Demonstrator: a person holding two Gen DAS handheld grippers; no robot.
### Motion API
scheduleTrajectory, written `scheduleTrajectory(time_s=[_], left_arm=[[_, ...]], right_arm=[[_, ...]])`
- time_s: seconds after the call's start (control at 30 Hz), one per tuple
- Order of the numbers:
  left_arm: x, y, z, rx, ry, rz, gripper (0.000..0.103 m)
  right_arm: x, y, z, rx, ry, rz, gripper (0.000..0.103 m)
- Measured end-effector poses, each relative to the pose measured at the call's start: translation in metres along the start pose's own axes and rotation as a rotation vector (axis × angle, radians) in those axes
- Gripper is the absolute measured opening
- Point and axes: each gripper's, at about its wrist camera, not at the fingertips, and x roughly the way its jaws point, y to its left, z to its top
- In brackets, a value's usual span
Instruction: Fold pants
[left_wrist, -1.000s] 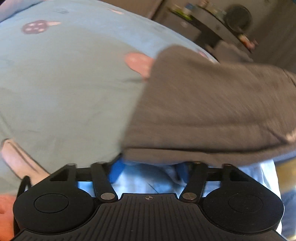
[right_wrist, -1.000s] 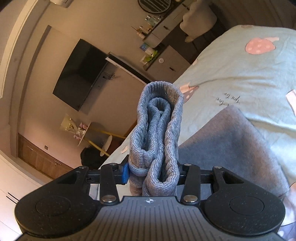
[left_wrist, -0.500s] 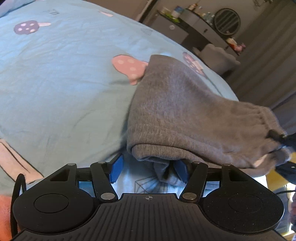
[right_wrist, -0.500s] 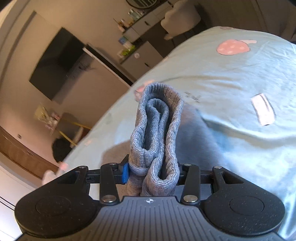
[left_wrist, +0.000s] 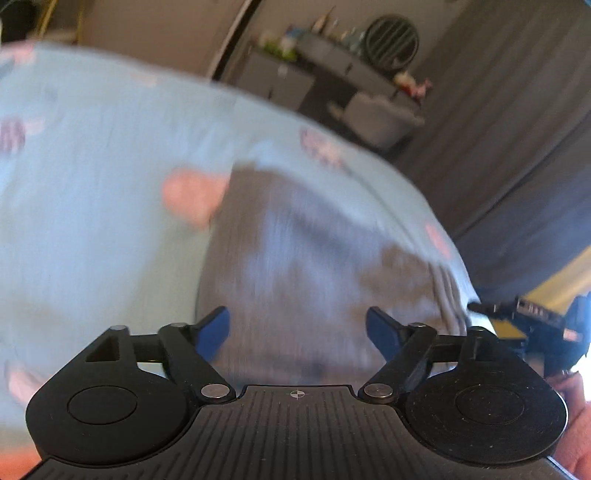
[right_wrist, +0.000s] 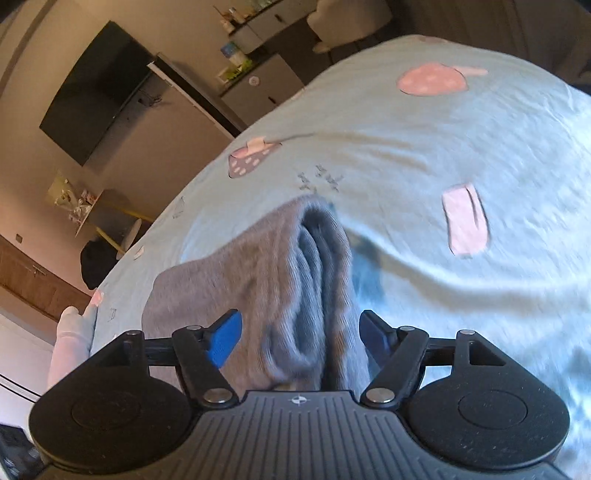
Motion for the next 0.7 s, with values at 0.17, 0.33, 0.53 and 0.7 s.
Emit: scheduleTrajectory(time_s=[0.17,0.33,0.53,0.7], left_arm=[[0.060,0.000,0.031,0.024,0.086,0.078,0.090],[0.107,0.013,0.036,0.020,0.155,0.152,0.087],[0.116,0.018,0.029,0.066,0.151,0.166,0.077],[0.115,0.028,0.024,0.089,0.160,0.137,0.067]], right_arm=[[0.038,0.010,0.011,0.002,0.053,-0.016,0.064],[0.053,0.022,0.020,-0.079,0.059,-0.036,0.034],[0.040,0.020,0.021,-0.133,-0.001,0.106,0.028],[0.052,-0.003,0.020,-0.082,0.056,0.053,0.042]])
